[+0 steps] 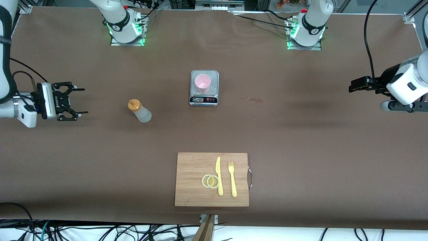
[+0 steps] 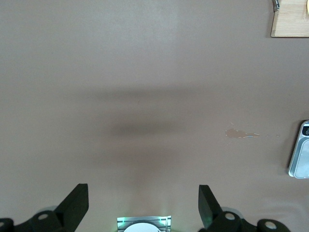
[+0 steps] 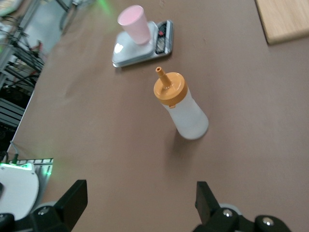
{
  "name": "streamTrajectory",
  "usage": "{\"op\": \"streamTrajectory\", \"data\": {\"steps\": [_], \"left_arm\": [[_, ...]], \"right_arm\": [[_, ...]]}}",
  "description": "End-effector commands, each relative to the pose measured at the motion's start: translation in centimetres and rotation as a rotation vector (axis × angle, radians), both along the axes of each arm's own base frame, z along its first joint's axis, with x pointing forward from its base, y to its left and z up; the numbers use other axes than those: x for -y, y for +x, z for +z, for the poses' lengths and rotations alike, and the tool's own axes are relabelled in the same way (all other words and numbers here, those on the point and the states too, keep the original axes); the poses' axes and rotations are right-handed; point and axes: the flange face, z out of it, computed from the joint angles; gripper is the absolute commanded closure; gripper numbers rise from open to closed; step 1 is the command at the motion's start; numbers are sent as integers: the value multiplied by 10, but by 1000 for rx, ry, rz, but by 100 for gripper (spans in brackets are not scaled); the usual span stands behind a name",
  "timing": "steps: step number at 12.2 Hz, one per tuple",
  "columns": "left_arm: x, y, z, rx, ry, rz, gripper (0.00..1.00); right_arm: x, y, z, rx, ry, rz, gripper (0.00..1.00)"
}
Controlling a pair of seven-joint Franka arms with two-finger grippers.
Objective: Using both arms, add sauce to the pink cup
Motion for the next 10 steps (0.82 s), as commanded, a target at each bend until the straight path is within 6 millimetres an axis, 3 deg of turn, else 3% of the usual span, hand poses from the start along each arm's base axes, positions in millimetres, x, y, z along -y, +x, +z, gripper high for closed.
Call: {"op": "streamTrajectory", "data": {"steps": [1,6,10], "left_arm": [[-1,3,6,0,3,-26,0],[-1,2,5,-2,3,-26,0],[-1,3,6,0,3,-26,0]], "right_arm": [[-15,-23,74,-12,-218,-158,0],[-41,-54,159,-41,-483,-471,0],[-66,-69,198,-12,-612,-639,0]]}}
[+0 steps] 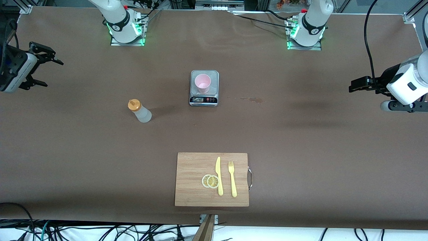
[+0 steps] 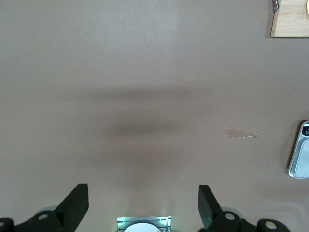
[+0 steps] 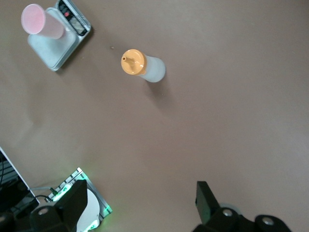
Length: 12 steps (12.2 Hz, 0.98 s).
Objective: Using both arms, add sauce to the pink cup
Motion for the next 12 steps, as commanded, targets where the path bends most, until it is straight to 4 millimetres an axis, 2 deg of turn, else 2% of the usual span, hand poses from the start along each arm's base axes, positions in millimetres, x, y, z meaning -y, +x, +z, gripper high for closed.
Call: {"op": "streamTrajectory", "data": {"steps": [1,3,5,9,11,12], "left_arm": [[-1,2,5,-1,3,-26,0],[-1,2,5,-3,3,-26,0],[-1,2,5,-1,3,-26,0],[-1,2,5,-3,3,-26,0],[-1,2,5,-1,3,-26,0],[-1,2,5,-1,3,-26,0]], "right_arm": [[-24,-13,18,33,-97,-102,0],[-37,-13,26,54,-134,-207,0],[-64,-20,42,95,-227,-285,0],[-60,-9,51,213,-222,-318,0],[-60,-12,53,182,-183,-364,0],[-61,-17,51,131,-177,-453,0]]}}
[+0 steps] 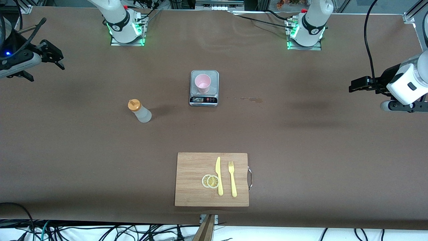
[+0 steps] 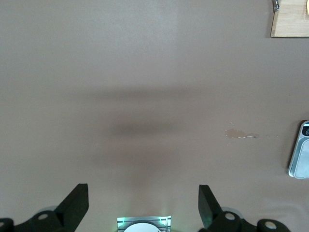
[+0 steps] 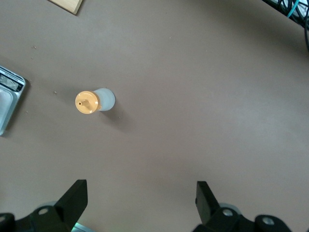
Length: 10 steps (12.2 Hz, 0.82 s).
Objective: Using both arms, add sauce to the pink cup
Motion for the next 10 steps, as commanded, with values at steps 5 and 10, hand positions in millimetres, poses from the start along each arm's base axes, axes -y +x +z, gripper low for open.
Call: {"op": "streamTrajectory", "data": {"steps": [5,10], "left_arm": [[-1,2,5,-1,3,-26,0],[-1,2,5,-1,3,-26,0]], "right_arm": [[11,-19,7,-87,57,-250,0],[17,-21,12,-93,43,-321,0]]}}
